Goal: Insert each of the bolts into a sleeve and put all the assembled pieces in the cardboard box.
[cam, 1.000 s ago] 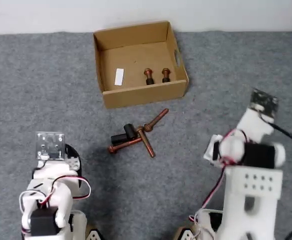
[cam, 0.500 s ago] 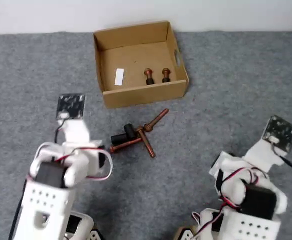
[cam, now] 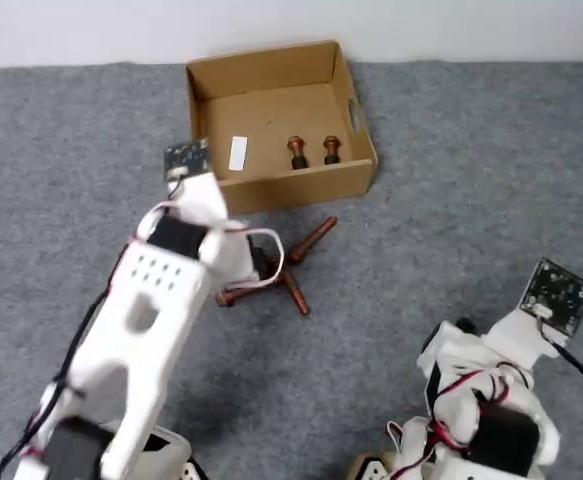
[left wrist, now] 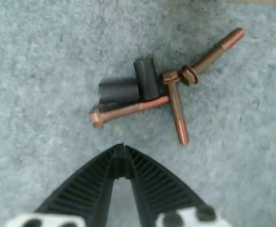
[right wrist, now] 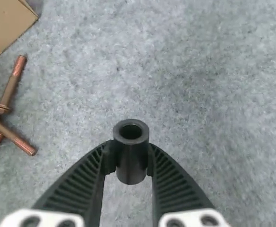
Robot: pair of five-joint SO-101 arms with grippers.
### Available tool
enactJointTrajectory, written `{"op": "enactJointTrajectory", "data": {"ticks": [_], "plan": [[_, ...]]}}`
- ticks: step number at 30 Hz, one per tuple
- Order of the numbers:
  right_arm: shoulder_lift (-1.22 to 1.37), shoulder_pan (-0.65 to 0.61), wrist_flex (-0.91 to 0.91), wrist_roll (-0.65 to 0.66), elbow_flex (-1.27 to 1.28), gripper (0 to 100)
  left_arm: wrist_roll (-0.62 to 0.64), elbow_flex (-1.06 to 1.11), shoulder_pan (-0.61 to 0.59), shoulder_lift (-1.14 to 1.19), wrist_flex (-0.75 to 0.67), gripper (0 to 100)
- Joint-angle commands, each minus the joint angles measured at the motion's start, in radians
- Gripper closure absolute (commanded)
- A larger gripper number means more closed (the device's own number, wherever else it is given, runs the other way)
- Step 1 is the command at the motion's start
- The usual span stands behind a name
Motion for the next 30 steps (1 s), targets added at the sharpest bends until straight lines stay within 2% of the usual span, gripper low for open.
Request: {"op": "enactJointTrajectory", "data": {"ticks": [1,10,16,20,24,30], "plan": [[-0.044,0.01,-0.022,0.021,-0.002,99.1,0.017,-0.142,0.006,0.12,0.014,99],[-0.163,0.007,-0.039,0.021,0.026,99.1,0.048,-0.292,0.117,0.328,0.012,99],[-0.223,0.007,-0.042,0.023,0.046,99.1,0.066,-0.331,0.173,0.388,0.012,86],[-0.234,0.007,-0.048,0.023,0.048,99.1,0.066,-0.331,0.166,0.416,0.006,80],[-0.234,0.007,-0.048,0.023,0.048,99.1,0.066,-0.331,0.166,0.456,0.0,80],[-0.232,0.007,-0.048,0.023,0.048,99.1,0.066,-0.331,0.126,0.506,-0.089,80]]}}
